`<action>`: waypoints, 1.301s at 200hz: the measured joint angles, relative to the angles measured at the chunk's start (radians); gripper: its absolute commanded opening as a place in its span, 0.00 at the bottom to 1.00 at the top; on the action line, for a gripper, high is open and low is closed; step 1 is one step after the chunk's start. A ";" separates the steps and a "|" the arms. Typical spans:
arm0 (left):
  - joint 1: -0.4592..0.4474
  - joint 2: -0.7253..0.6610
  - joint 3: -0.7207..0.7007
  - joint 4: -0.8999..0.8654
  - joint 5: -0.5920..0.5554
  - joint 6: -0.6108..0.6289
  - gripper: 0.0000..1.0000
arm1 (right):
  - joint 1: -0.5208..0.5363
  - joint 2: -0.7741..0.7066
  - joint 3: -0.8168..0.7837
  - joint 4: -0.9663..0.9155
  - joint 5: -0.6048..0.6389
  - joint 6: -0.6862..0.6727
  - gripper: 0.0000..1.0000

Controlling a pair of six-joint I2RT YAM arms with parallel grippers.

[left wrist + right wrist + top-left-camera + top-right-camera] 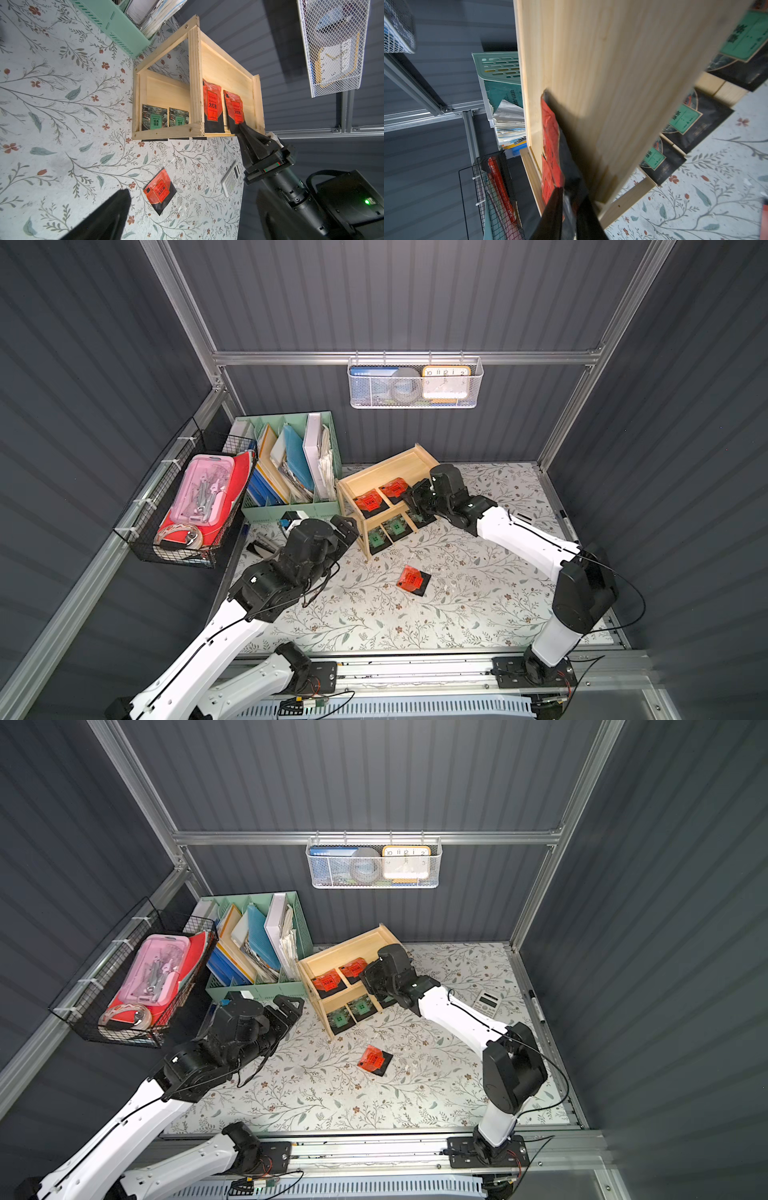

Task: Place the tea bags on the shelf by color
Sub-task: Place the tea bag on the shelf.

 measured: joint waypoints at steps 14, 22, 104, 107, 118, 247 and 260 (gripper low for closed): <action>0.000 0.000 0.000 0.000 0.000 0.000 1.00 | 0.000 0.000 0.003 -0.002 0.000 -0.001 0.22; 0.000 0.000 0.000 0.000 0.000 0.000 1.00 | 0.000 0.000 0.003 -0.003 0.000 0.000 0.23; 0.000 -0.002 -0.002 0.001 0.000 0.000 1.00 | 0.000 0.000 0.034 -0.055 0.000 -0.013 0.31; 0.000 -0.003 -0.002 0.001 -0.001 0.000 1.00 | 0.000 0.000 0.036 -0.057 0.000 -0.014 0.31; 0.000 -0.006 -0.005 0.001 -0.001 0.000 1.00 | 0.000 0.000 0.041 -0.069 0.000 -0.015 0.31; 0.000 -0.031 -0.025 0.001 -0.001 0.000 1.00 | 0.000 0.000 0.095 -0.194 0.010 -0.019 0.38; 0.000 -0.031 -0.028 0.001 -0.001 0.000 1.00 | 0.000 0.000 0.095 -0.222 0.012 -0.019 0.38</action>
